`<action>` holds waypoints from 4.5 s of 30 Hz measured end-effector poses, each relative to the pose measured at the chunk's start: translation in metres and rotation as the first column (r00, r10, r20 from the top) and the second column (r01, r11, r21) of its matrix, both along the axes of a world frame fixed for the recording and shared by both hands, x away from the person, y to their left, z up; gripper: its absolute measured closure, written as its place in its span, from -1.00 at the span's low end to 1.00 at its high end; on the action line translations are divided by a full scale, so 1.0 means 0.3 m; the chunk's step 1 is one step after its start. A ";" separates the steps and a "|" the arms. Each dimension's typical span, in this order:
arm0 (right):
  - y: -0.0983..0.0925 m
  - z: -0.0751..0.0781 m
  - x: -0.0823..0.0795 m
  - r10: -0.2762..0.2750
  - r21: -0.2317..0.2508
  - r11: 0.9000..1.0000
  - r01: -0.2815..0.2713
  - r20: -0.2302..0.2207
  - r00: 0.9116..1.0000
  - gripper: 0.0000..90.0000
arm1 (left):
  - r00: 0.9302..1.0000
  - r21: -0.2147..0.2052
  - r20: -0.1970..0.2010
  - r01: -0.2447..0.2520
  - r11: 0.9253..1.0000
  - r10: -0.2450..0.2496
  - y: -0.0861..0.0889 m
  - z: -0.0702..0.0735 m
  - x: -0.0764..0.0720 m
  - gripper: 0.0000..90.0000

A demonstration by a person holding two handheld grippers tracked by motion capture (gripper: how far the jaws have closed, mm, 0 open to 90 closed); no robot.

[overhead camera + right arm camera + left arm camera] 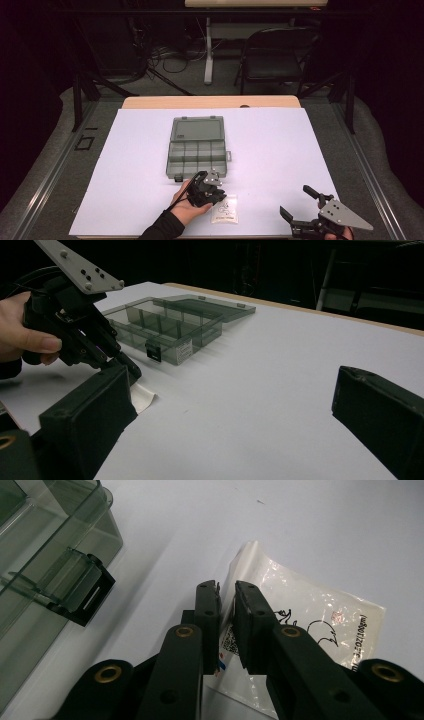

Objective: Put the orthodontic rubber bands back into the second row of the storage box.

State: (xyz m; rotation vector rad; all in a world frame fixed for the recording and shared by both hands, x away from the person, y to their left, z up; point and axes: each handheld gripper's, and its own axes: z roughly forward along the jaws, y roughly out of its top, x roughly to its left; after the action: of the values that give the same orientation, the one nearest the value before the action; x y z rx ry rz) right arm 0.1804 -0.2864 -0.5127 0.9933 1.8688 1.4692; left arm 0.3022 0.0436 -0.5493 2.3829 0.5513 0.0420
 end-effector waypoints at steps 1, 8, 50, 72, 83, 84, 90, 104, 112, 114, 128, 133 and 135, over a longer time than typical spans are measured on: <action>0.000 0.000 0.000 0.000 0.000 1.000 0.000 0.000 1.000 -0.95 | 1.000 0.002 0.001 0.000 1.000 0.000 0.000 0.001 -0.001 0.84; 0.001 -0.001 0.000 -0.002 0.005 1.000 0.002 0.003 1.000 -0.95 | 1.000 0.003 0.003 0.006 1.000 -0.006 0.003 0.000 -0.001 0.95; 0.005 -0.003 0.003 -0.007 0.006 1.000 0.007 0.017 1.000 -0.93 | 0.996 -0.083 0.084 0.039 0.996 -0.032 0.076 0.163 -0.039 0.99; 0.002 0.000 0.001 -0.006 -0.004 1.000 0.006 0.009 1.000 -0.93 | 0.987 -0.118 0.153 -0.029 0.993 0.047 0.192 0.286 0.003 0.99; 0.005 -0.002 0.002 -0.012 0.006 1.000 0.012 0.015 1.000 -0.93 | 0.983 -0.129 0.167 -0.060 0.990 0.081 0.230 0.314 0.023 0.99; 0.003 -0.001 0.001 -0.010 0.002 1.000 0.010 0.011 1.000 -0.93 | 0.983 -0.129 0.167 -0.060 0.990 0.081 0.230 0.314 0.023 0.99; 0.002 0.000 0.000 -0.009 -0.002 1.000 0.009 0.005 1.000 -0.93 | 0.979 -0.124 0.177 -0.076 0.989 0.098 0.253 0.335 0.043 0.99; 0.004 -0.001 0.002 -0.012 0.000 1.000 0.012 0.012 1.000 -0.93 | 0.972 -0.114 0.192 -0.117 0.986 0.138 0.314 0.383 0.104 0.99; 0.005 -0.001 0.002 -0.012 0.001 1.000 0.012 0.009 1.000 -0.93 | 0.970 -0.107 0.188 -0.134 0.985 0.152 0.327 0.376 0.136 0.99; 0.002 0.000 0.001 -0.008 -0.008 1.000 0.008 0.008 1.000 -0.93 | 0.970 -0.105 0.187 -0.137 0.985 0.155 0.328 0.374 0.141 0.99; 0.005 -0.003 0.003 -0.013 0.004 1.000 0.013 0.011 1.000 -0.93 | 0.971 -0.085 0.160 -0.164 0.983 0.176 0.320 0.332 0.225 0.99; 0.005 -0.003 0.003 -0.008 0.002 1.000 0.008 0.005 1.000 -0.93 | 0.971 -0.084 0.155 -0.173 0.981 0.184 0.321 0.324 0.246 0.99; 0.005 -0.003 0.002 -0.008 0.001 1.000 0.008 0.006 1.000 -0.93 | 0.970 -0.081 0.153 -0.178 0.981 0.188 0.321 0.318 0.253 0.99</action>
State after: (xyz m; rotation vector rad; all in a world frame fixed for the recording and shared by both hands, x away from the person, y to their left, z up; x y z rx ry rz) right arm 0.1811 -0.2850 -0.5135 0.9951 1.8579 1.4669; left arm 0.3780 0.1399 -0.4539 2.2337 0.6826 0.2901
